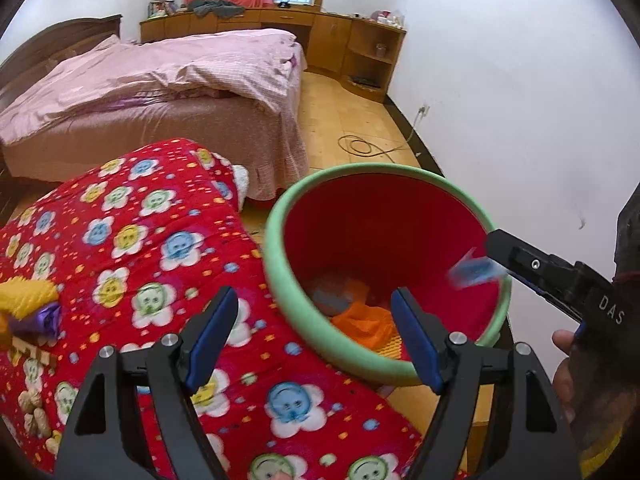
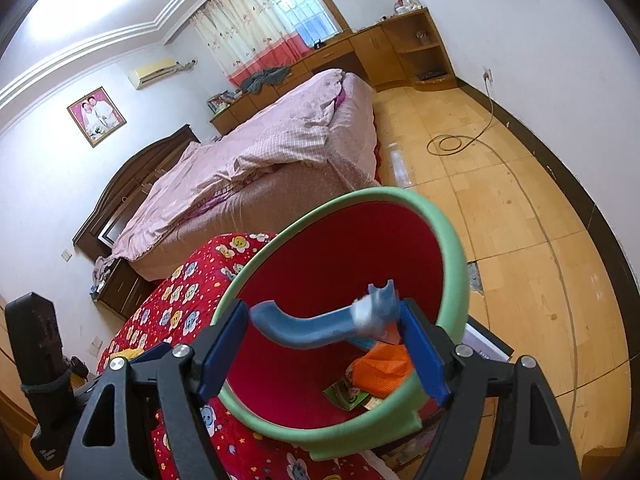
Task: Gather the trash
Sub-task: 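Carry the green box and blue tube over the red bucket and open both tools, then move both tools back over the remaining trash on the bedspread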
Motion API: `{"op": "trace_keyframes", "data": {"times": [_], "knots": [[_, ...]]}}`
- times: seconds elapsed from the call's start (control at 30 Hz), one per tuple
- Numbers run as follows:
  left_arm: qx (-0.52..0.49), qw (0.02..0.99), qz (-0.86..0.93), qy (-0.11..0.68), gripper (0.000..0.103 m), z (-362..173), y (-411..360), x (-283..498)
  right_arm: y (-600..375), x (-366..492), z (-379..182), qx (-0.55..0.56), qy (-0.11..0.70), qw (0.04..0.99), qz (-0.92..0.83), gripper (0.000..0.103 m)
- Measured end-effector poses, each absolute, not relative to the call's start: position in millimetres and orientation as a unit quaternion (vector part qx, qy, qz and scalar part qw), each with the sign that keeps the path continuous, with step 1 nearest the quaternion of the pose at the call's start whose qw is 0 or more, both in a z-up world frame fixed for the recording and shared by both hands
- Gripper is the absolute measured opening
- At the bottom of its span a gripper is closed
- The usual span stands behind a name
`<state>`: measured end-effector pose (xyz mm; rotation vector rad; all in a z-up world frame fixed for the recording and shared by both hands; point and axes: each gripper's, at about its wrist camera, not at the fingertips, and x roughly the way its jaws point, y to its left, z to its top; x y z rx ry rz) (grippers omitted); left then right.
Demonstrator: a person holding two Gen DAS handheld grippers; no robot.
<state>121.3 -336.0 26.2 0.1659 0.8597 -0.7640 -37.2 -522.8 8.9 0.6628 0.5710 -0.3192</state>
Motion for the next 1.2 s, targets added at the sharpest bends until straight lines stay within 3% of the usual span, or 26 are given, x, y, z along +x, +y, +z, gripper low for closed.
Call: {"op": "trace_keyframes", "data": {"times": [0.1,1.2], "knots": [[0.074,0.842,-0.349,0.405,0.078,28.7,-324.5,122.3,-520.0,-35.6,9.9,0.320,0.276,0.893,-0.154,0.088],[0.014,0.897,-0.183,0.402,0.078,46.6,-143.3,171.7,-424.2,-1.2,30.4,0.288,0.295,0.907,-0.087,0.088]]}}
